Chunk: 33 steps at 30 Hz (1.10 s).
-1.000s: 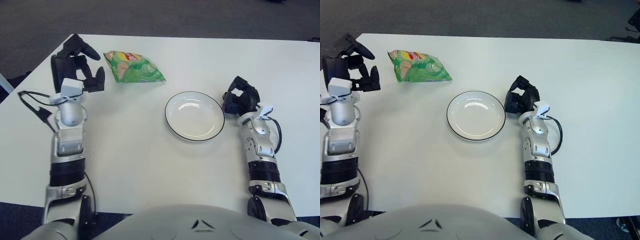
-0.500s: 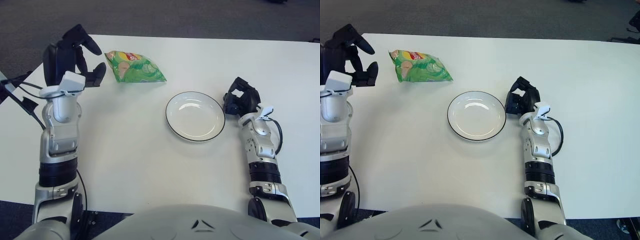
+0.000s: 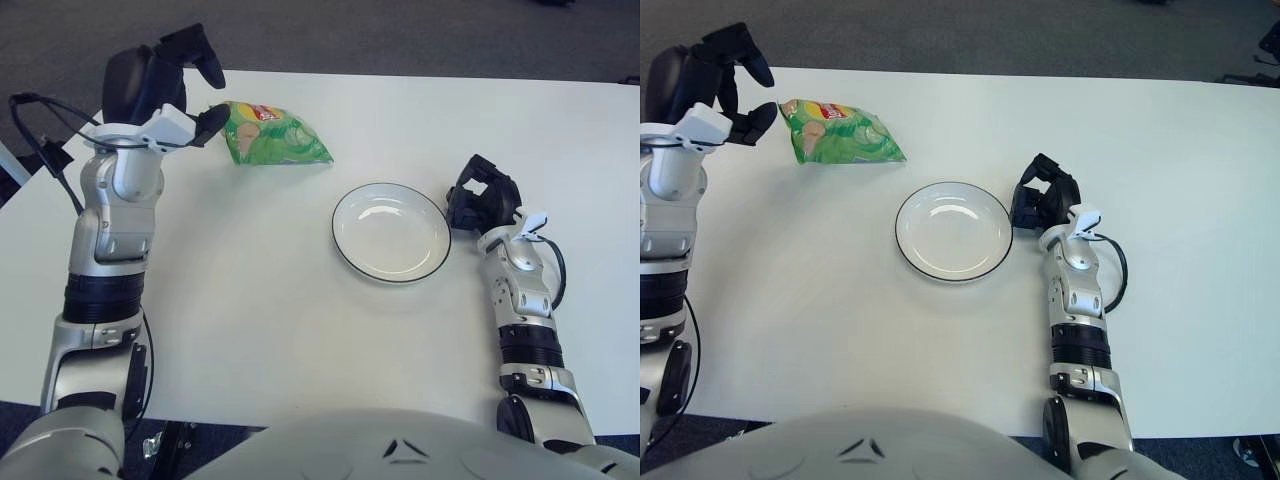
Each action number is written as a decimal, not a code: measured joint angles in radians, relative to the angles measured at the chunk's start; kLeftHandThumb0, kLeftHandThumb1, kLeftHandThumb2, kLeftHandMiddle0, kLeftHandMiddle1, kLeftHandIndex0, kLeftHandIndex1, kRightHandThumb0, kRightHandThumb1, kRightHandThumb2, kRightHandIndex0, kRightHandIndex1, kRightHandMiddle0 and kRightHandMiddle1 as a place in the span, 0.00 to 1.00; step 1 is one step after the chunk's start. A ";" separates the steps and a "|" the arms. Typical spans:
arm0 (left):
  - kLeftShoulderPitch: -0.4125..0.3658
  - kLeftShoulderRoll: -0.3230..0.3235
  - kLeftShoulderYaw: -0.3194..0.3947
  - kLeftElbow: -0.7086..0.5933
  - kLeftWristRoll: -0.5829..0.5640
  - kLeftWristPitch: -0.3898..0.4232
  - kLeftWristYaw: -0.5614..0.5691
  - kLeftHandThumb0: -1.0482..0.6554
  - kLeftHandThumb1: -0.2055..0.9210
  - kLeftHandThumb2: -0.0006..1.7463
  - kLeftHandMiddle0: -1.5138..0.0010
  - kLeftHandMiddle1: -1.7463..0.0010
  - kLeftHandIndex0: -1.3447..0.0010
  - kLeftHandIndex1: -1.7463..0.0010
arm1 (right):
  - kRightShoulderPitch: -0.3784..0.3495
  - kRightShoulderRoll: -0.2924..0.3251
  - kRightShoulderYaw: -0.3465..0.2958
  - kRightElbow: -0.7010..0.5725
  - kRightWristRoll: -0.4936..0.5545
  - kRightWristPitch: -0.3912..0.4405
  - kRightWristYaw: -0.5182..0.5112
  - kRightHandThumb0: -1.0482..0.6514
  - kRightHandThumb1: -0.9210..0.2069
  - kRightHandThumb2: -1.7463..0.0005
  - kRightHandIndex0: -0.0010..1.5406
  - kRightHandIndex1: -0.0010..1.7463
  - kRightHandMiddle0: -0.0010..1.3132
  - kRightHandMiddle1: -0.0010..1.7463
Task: Put the snack into the plate.
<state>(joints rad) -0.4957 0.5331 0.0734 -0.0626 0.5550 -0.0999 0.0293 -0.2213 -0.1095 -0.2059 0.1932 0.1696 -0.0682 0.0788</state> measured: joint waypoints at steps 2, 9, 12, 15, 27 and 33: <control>-0.030 0.008 -0.021 0.069 0.012 -0.019 0.007 0.29 0.33 0.86 0.14 0.00 0.45 0.00 | 0.000 0.000 0.000 0.001 0.000 0.000 0.000 0.29 0.70 0.12 0.88 1.00 0.59 1.00; -0.130 0.038 -0.100 0.340 0.063 -0.136 0.079 0.37 0.40 0.80 0.37 0.00 0.53 0.00 | -0.001 0.000 -0.001 0.002 0.001 0.000 0.003 0.29 0.70 0.11 0.87 1.00 0.59 1.00; -0.151 0.050 -0.126 0.391 0.074 -0.187 0.084 0.53 0.53 0.69 0.56 0.05 0.67 0.00 | -0.001 0.000 -0.001 0.002 0.001 0.000 0.003 0.29 0.70 0.12 0.87 1.00 0.59 1.00; -0.162 0.058 -0.143 0.410 0.080 -0.213 0.085 0.54 0.72 0.53 0.69 0.11 0.77 0.00 | -0.001 0.000 -0.003 0.003 0.001 0.000 0.003 0.29 0.70 0.12 0.87 1.00 0.59 1.00; -0.196 0.070 -0.218 0.458 0.092 -0.245 0.045 0.16 0.87 0.43 0.95 0.36 0.99 0.30 | 0.000 -0.002 -0.006 0.008 0.001 -0.002 0.007 0.28 0.70 0.11 0.87 1.00 0.59 1.00; -0.231 0.057 -0.282 0.513 0.134 -0.254 0.046 0.08 0.99 0.36 0.99 0.53 1.00 0.45 | -0.001 -0.005 -0.007 0.011 0.001 -0.009 0.015 0.28 0.71 0.11 0.88 1.00 0.59 1.00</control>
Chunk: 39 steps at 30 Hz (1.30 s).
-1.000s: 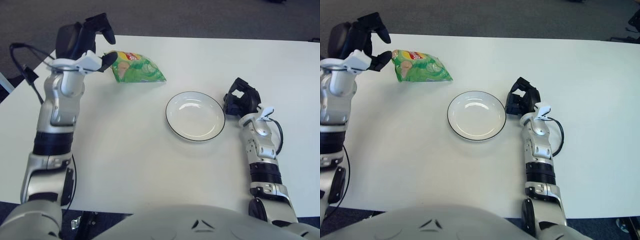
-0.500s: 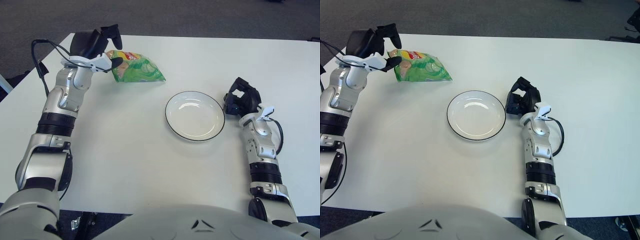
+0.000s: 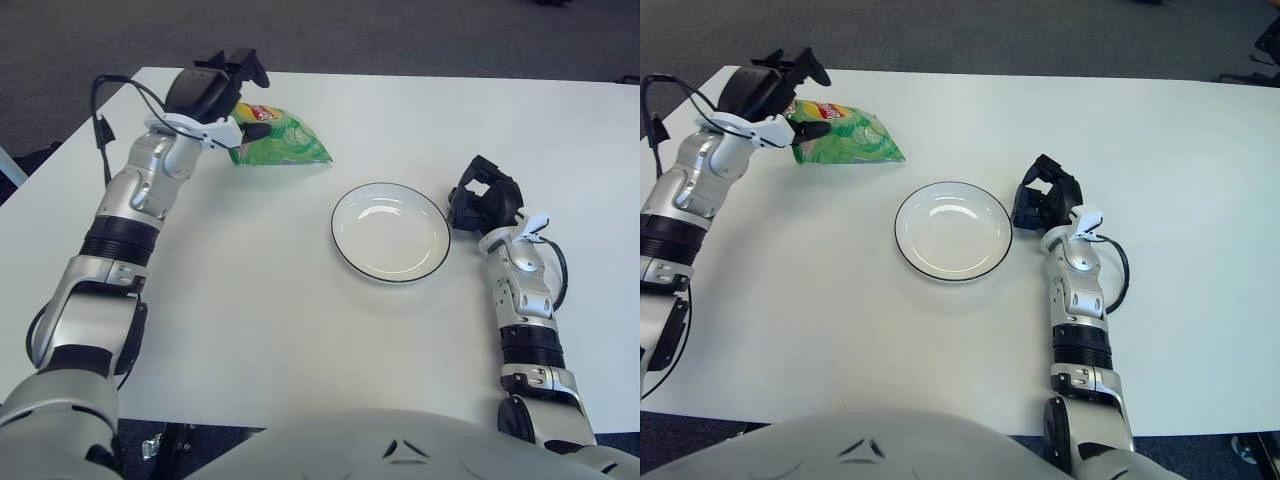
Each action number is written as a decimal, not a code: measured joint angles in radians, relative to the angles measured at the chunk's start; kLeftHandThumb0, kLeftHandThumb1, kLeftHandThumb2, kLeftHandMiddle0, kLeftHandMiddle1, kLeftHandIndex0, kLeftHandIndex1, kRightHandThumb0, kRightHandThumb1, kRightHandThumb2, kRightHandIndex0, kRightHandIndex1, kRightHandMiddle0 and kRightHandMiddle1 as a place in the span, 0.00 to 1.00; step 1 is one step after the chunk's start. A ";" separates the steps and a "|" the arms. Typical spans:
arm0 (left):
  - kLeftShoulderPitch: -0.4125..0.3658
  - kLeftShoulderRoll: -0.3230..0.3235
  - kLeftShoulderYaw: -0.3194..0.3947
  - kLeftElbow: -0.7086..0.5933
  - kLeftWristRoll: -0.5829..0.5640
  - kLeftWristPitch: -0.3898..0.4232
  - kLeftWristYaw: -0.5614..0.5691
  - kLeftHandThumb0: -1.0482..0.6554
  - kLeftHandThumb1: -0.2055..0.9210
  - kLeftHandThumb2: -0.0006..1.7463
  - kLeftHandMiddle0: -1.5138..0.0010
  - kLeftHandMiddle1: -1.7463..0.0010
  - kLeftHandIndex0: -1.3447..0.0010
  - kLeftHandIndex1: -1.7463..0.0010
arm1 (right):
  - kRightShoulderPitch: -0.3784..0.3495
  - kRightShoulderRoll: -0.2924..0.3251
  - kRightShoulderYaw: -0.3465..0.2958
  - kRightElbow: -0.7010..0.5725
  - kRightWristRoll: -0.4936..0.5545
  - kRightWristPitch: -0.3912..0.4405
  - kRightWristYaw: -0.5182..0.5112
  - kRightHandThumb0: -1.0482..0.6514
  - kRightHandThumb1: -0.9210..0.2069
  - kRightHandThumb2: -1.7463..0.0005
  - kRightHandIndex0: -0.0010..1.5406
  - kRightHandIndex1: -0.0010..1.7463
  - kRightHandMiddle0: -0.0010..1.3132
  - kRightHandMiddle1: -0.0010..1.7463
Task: Put the snack into the plate.
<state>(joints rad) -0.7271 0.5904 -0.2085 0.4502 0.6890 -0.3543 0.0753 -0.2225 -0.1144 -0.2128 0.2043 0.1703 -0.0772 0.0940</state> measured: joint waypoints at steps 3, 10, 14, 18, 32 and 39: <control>-0.017 -0.006 -0.027 0.027 0.018 0.000 0.000 0.06 1.00 0.36 1.00 0.62 1.00 0.50 | -0.001 -0.002 0.000 0.001 0.000 -0.007 0.003 0.28 0.71 0.11 0.88 1.00 0.59 1.00; -0.051 -0.036 -0.073 0.093 0.056 0.019 0.012 0.01 1.00 0.39 1.00 0.88 1.00 0.64 | -0.002 -0.003 -0.001 0.007 0.000 -0.013 0.010 0.29 0.70 0.11 0.88 1.00 0.59 1.00; -0.059 -0.054 -0.093 0.116 0.067 0.028 0.012 0.00 1.00 0.40 1.00 0.96 1.00 0.68 | -0.003 -0.004 -0.001 0.011 0.001 -0.016 0.013 0.29 0.70 0.12 0.88 1.00 0.59 1.00; -0.068 -0.073 -0.109 0.135 0.068 0.048 0.011 0.00 1.00 0.41 1.00 0.99 1.00 0.70 | -0.004 -0.005 -0.001 0.015 0.001 -0.018 0.014 0.29 0.70 0.12 0.88 1.00 0.58 1.00; -0.107 -0.129 -0.180 0.204 0.124 0.102 0.053 0.00 1.00 0.42 1.00 1.00 1.00 0.75 | -0.003 -0.005 -0.004 0.017 0.001 -0.019 0.009 0.29 0.70 0.12 0.87 1.00 0.59 1.00; -0.186 -0.161 -0.254 0.408 0.176 0.082 0.133 0.00 1.00 0.42 1.00 1.00 1.00 0.76 | -0.011 -0.005 -0.003 0.027 0.001 -0.036 0.020 0.29 0.70 0.11 0.87 1.00 0.59 1.00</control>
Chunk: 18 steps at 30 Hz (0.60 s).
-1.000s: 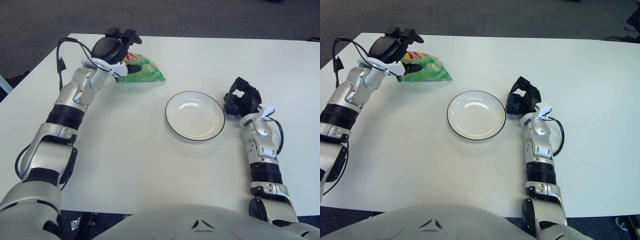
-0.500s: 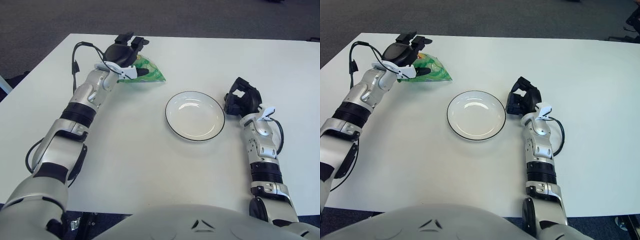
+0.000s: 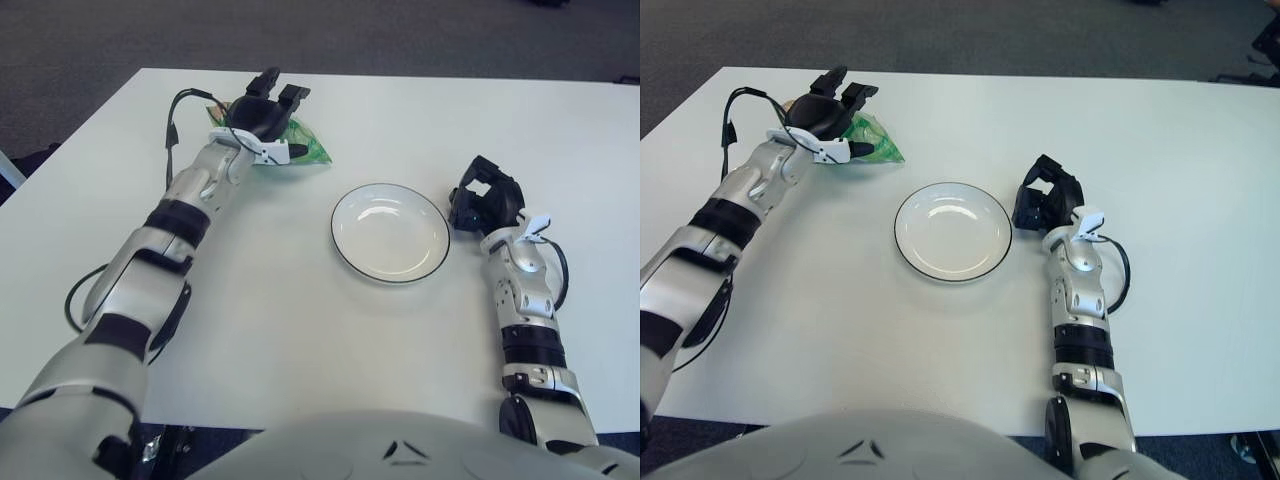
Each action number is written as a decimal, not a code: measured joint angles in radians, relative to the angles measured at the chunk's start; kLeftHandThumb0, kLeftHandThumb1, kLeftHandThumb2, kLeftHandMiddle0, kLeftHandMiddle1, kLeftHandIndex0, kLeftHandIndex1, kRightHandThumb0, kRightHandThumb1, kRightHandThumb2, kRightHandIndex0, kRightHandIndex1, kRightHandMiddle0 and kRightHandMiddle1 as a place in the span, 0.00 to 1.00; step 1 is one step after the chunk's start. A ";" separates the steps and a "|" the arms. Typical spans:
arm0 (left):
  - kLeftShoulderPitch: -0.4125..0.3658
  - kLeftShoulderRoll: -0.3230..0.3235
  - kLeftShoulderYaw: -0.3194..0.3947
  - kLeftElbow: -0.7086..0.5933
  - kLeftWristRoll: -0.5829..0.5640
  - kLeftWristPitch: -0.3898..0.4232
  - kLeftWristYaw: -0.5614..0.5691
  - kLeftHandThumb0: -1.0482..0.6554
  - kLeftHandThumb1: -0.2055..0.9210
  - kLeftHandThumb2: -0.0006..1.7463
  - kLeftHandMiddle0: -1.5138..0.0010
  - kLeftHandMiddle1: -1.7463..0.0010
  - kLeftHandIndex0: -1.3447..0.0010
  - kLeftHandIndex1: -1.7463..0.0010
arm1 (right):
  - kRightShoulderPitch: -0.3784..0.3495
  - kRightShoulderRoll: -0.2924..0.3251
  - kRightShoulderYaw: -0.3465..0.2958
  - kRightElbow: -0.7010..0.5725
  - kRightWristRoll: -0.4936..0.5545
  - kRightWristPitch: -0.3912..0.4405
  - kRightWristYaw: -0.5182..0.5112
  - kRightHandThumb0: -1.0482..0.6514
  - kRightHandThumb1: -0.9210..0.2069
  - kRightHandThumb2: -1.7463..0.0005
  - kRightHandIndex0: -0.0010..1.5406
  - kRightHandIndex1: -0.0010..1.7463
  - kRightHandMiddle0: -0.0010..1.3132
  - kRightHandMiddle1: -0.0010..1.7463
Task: Put the snack into the plate.
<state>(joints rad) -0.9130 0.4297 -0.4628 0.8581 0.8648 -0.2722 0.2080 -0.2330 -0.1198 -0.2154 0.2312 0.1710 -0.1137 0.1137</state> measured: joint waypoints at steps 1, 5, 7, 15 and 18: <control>-0.005 0.000 -0.007 0.016 0.003 -0.004 0.007 0.00 1.00 0.42 1.00 1.00 1.00 0.76 | -0.001 0.000 0.000 0.002 0.000 -0.002 0.000 0.29 0.70 0.11 0.87 1.00 0.59 1.00; -0.023 -0.001 -0.034 0.074 0.012 -0.016 0.028 0.00 1.00 0.43 1.00 1.00 1.00 0.76 | -0.001 0.000 0.000 0.005 0.000 -0.010 0.003 0.28 0.70 0.11 0.88 1.00 0.59 1.00; -0.032 -0.001 -0.046 0.103 0.017 -0.017 0.040 0.00 1.00 0.43 1.00 1.00 1.00 0.75 | -0.001 0.000 0.000 0.006 0.000 -0.012 0.003 0.28 0.70 0.11 0.88 1.00 0.59 1.00; -0.057 -0.002 -0.085 0.195 0.021 -0.014 0.061 0.00 1.00 0.46 1.00 1.00 1.00 0.74 | -0.001 -0.001 0.003 0.007 0.000 -0.027 0.007 0.28 0.71 0.11 0.88 1.00 0.60 1.00; -0.064 -0.004 -0.097 0.222 0.022 -0.005 0.062 0.00 1.00 0.47 1.00 1.00 1.00 0.74 | -0.001 -0.002 0.004 0.007 0.000 -0.028 0.009 0.28 0.72 0.10 0.88 1.00 0.60 1.00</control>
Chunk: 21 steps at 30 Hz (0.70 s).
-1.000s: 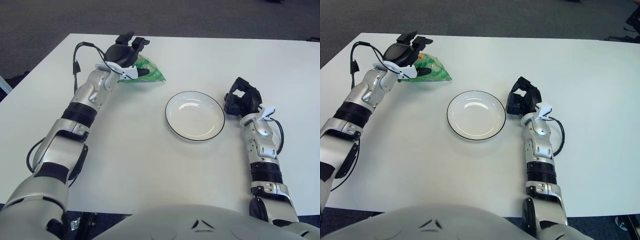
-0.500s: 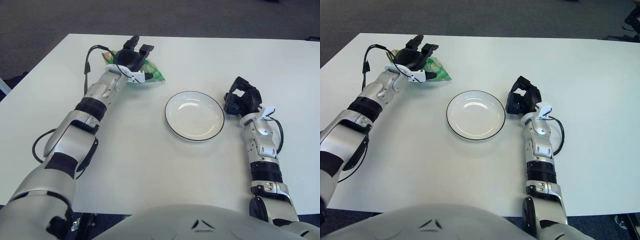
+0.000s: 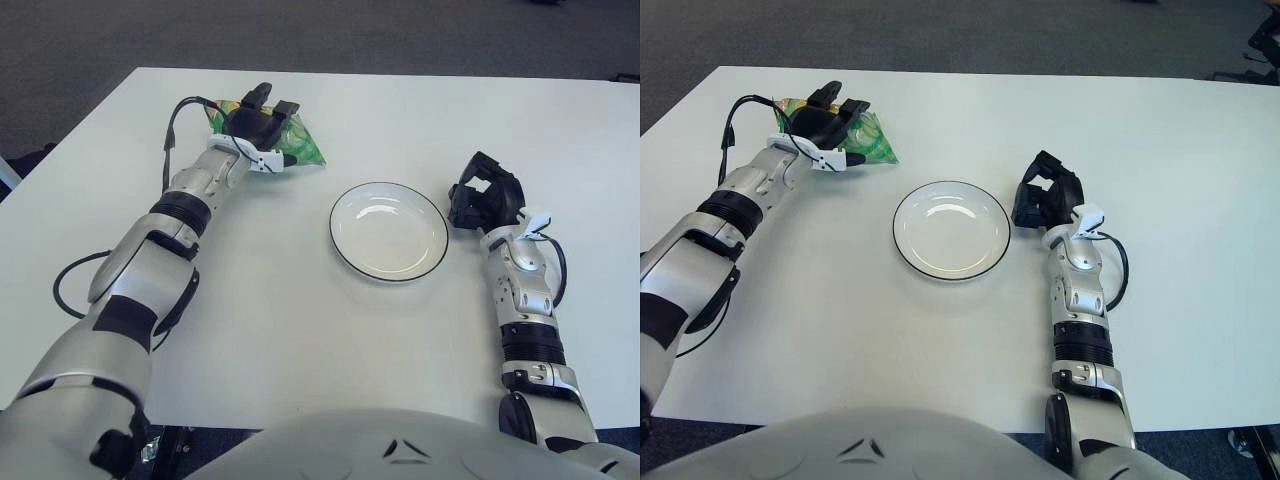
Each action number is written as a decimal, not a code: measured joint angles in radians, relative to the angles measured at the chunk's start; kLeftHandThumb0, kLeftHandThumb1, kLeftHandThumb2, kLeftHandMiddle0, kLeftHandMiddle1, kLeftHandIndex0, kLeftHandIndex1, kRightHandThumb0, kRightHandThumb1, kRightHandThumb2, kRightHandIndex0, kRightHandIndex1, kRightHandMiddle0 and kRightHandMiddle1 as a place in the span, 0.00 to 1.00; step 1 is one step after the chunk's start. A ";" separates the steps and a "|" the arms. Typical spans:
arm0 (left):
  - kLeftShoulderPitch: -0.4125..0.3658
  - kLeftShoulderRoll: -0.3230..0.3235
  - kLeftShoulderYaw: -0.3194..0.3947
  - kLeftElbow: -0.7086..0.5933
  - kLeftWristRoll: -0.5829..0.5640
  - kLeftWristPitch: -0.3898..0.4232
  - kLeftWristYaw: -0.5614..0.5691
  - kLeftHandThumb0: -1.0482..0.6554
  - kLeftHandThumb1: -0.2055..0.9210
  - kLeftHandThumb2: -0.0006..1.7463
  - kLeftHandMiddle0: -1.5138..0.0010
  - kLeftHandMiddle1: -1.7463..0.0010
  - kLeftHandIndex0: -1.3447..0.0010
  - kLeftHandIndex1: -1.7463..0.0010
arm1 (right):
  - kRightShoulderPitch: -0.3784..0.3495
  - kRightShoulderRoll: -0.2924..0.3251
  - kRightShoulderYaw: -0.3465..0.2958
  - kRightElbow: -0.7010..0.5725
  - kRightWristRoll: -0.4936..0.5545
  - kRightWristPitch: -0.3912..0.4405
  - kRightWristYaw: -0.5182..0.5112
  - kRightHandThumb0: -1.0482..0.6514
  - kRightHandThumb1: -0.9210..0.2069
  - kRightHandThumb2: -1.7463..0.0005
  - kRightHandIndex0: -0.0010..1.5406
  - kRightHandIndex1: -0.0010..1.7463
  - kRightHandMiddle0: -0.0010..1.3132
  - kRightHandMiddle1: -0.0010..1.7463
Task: Put the snack into the plate.
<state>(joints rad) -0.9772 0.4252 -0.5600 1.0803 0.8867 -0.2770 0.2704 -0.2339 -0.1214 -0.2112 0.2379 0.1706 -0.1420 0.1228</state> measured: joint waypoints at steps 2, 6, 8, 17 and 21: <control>-0.003 -0.002 -0.008 0.019 0.000 0.005 0.005 0.00 1.00 0.47 1.00 1.00 1.00 0.74 | 0.000 0.000 0.001 0.001 0.000 -0.002 0.002 0.28 0.72 0.10 0.88 1.00 0.60 1.00; -0.004 -0.007 -0.022 0.048 0.002 0.023 0.017 0.00 1.00 0.47 1.00 1.00 1.00 0.73 | 0.000 -0.001 0.003 0.000 0.000 -0.007 0.008 0.28 0.73 0.09 0.89 1.00 0.61 1.00; -0.004 -0.010 -0.031 0.061 0.005 0.036 0.024 0.00 1.00 0.47 1.00 1.00 1.00 0.73 | 0.000 -0.001 0.004 0.000 0.000 -0.009 0.010 0.28 0.73 0.09 0.89 1.00 0.61 1.00; -0.004 -0.027 -0.057 0.111 0.025 0.154 0.057 0.00 1.00 0.43 1.00 1.00 1.00 0.71 | 0.003 -0.003 0.007 -0.003 0.000 -0.016 0.025 0.27 0.74 0.09 0.89 1.00 0.61 1.00; -0.004 -0.030 -0.057 0.119 0.024 0.186 0.068 0.00 1.00 0.40 0.98 0.99 1.00 0.67 | 0.004 -0.004 0.008 -0.005 0.000 -0.016 0.028 0.27 0.74 0.08 0.89 1.00 0.62 1.00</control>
<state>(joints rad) -0.9811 0.3956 -0.6171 1.1989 0.9105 -0.0908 0.3379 -0.2300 -0.1254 -0.2033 0.2331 0.1707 -0.1585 0.1509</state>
